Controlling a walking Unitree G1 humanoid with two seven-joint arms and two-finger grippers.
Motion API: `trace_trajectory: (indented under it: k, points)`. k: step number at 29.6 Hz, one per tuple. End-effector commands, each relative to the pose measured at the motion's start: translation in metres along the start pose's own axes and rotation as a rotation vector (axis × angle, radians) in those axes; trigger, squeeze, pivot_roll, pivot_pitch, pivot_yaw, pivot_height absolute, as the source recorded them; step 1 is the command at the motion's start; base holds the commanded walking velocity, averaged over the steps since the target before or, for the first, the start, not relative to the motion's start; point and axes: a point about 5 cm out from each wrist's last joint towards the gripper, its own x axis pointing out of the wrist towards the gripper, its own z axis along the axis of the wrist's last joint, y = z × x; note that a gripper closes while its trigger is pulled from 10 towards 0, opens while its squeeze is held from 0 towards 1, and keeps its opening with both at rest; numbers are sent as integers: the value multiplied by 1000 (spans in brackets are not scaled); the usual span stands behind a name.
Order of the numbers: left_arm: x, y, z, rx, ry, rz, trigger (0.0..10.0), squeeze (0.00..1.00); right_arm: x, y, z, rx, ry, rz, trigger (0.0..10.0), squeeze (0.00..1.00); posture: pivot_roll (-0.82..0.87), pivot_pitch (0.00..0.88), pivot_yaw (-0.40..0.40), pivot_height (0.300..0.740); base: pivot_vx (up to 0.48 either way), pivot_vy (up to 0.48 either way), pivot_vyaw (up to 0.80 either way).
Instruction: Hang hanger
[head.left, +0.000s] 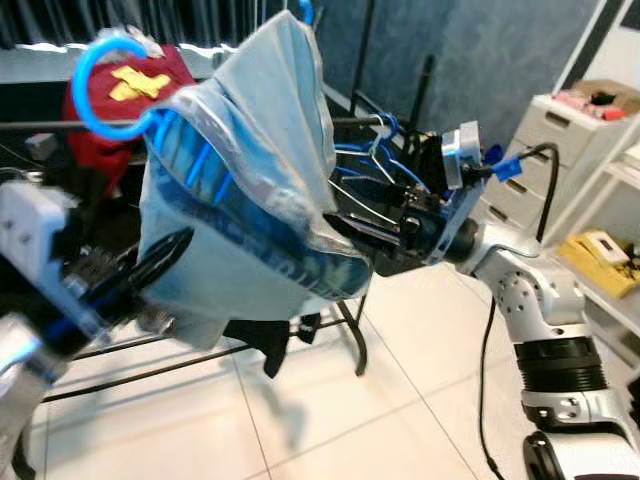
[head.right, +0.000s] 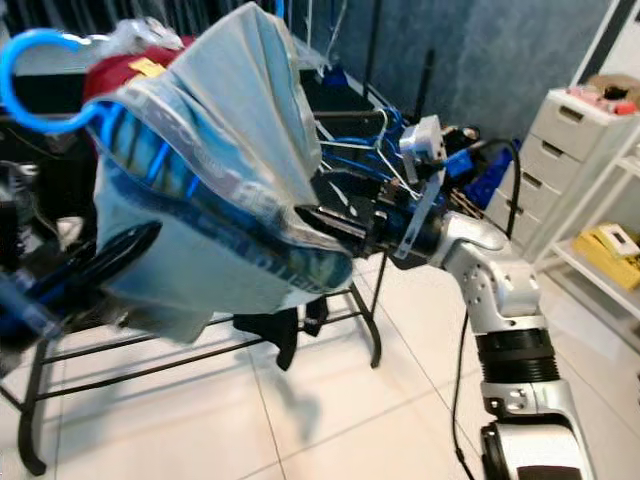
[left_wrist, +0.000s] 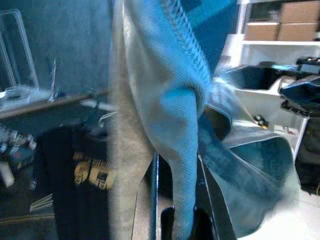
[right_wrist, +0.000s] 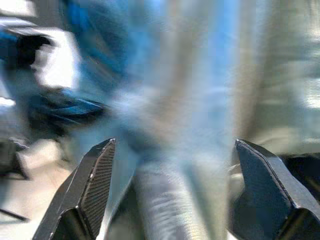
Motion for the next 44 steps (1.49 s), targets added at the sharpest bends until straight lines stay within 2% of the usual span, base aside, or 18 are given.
trace_trajectory:
  k: [1, 3, 5, 10, 11, 14, 16, 17, 19, 22, 30, 32, 39, 40, 41, 42, 43, 44]
  points:
    - [8, -4, -5, 2, 62, -1, 10000, 0, 2, 5, 8, 5, -24, 31, 10000, 0, -6, 0, -82, 740, 0, 0, 0]
    - [18, 3, -3, 23, 109, 75, 10000, 0, 6, 13, 11, 16, -30, 75, 10000, 0, -2, 0, -81, 740, 0, 0, 0]
    - [22, 9, 0, 17, 114, 141, 10000, 0, 8, 14, 10, 10, -24, 67, 10000, 0, 0, 0, -79, 740, 0, 0, 0]
    - [26, 10, 3, 21, 125, 177, 10000, 0, 10, 11, 10, -14, -17, 22, 10000, 0, 8, 0, -79, 740, 0, 0, 0]
    - [28, 5, 3, 24, 139, 161, 10000, 0, 13, 5, 12, -40, -25, -35, 10000, 0, 10, 0, -80, 740, 0, 0, 0]
    - [29, 2, 4, 27, 150, 147, 10000, 0, 15, 1, 13, -57, -32, -75, 10000, 0, 10, 0, -80, 740, 0, 0, 0]
    - [30, -5, 4, 26, 171, 124, 10000, 0, 16, -10, 18, -111, -32, -177, 10000, 0, 17, 0, -82, 740, 0, 0, 0]
    - [30, -5, 4, 26, 171, 124, 10000, 0, 16, -10, 18, -111, -32, -177, 10000, 0, 17, 0, -82, 740, 0, 0, 0]
    - [30, -9, 5, 21, 188, 101, 10000, 0, 14, -18, 21, -154, -21, -259, 10000, 0, 17, 0, -82, 740, 0, 0, 0]
    - [30, -14, 8, 13, 186, 74, 10000, 0, 12, -21, 20, -175, -7, -298, 10000, 0, 18, 0, -83, 740, 0, 0, 0]
    - [34, -24, 13, -3, 167, 24, 10000, 0, 13, -21, 15, -181, 16, -310, 10000, 0, 25, 0, -84, 740, 0, 0, 0]
    - [38, -31, 15, -18, 157, 3, 10000, 0, 17, -19, 11, -184, 33, -294, 10000, 0, 28, 0, -86, 740, 0, 0, 0]
    - [41, -38, 17, -33, 152, -7, 10000, 0, 19, -20, 5, -193, 55, -303, 9922, 0, 29, 0, -87, 740, 0, 0, 0]
    - [42, -40, 18, -39, 146, -14, 10000, 0, 20, -20, 2, -194, 65, -309, 7843, 0, 29, 0, -88, 740, 0, 0, 0]
    - [42, -40, 18, -39, 146, -14, 10000, 0, 20, -20, 2, -194, 65, -309, 7843, 0, 29, 0, -88, 740, 0, 0, 0]
    - [44, -42, 20, -49, 137, -23, 10000, 0, 20, -21, 0, -193, 74, -315, 1255, 0, 30, 0, -88, 740, 0, 0, 0]
    - [44, -42, 20, -49, 137, -23, 10000, 0, 20, -21, 0, -193, 74, -315, 1255, 0, 30, 0, -88, 740, 0, 0, 0]
    - [45, -44, 22, -56, 128, -34, 10000, 0, 20, -22, -1, -190, 80, -319, 0, 0, 31, 0, -90, 740, 0, 0, 0]
